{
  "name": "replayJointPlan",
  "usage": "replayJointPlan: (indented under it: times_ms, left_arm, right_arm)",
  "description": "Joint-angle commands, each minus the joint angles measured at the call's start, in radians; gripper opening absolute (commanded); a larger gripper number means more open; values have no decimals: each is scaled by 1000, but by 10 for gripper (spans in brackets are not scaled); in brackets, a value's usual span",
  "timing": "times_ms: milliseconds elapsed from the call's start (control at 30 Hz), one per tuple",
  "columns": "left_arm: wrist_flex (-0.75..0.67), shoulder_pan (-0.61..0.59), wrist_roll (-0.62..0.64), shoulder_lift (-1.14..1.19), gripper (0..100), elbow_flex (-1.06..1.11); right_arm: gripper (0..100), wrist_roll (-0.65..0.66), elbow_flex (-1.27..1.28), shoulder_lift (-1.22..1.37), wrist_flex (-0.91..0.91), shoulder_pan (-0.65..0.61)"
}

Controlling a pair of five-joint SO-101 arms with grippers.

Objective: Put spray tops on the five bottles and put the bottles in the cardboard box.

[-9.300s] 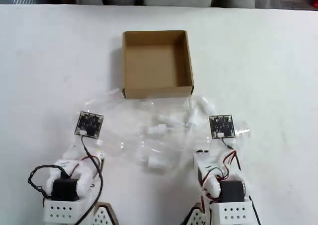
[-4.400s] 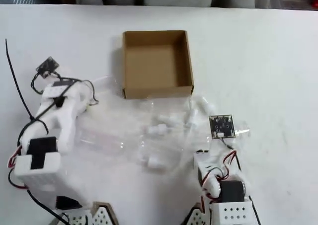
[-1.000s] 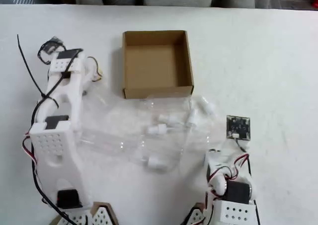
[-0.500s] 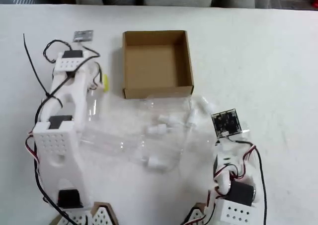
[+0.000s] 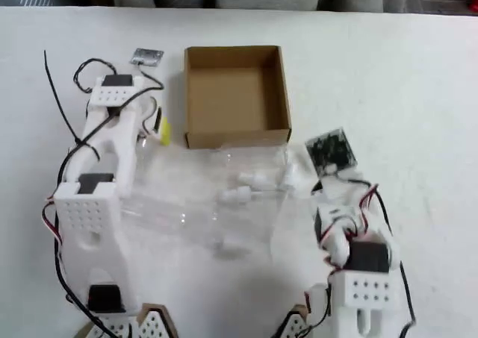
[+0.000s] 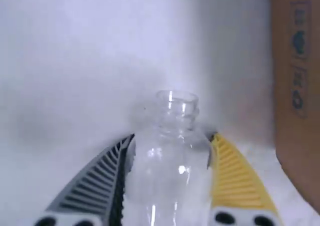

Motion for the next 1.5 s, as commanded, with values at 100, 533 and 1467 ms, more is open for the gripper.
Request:
replayJointPlan:
  times_ms: [100,533,1467]
  left_arm:
    - [15,36,-14,-45,23,-29]
    - [11,39,-17,-44,23,-34]
    - [11,53,-21,-44,23,-31]
  right_arm:
    - [19,-262,-414,426,117,-117]
    - [101,-459,-698,1018,199,-197]
    - [152,-646,-690,1199,51,-216]
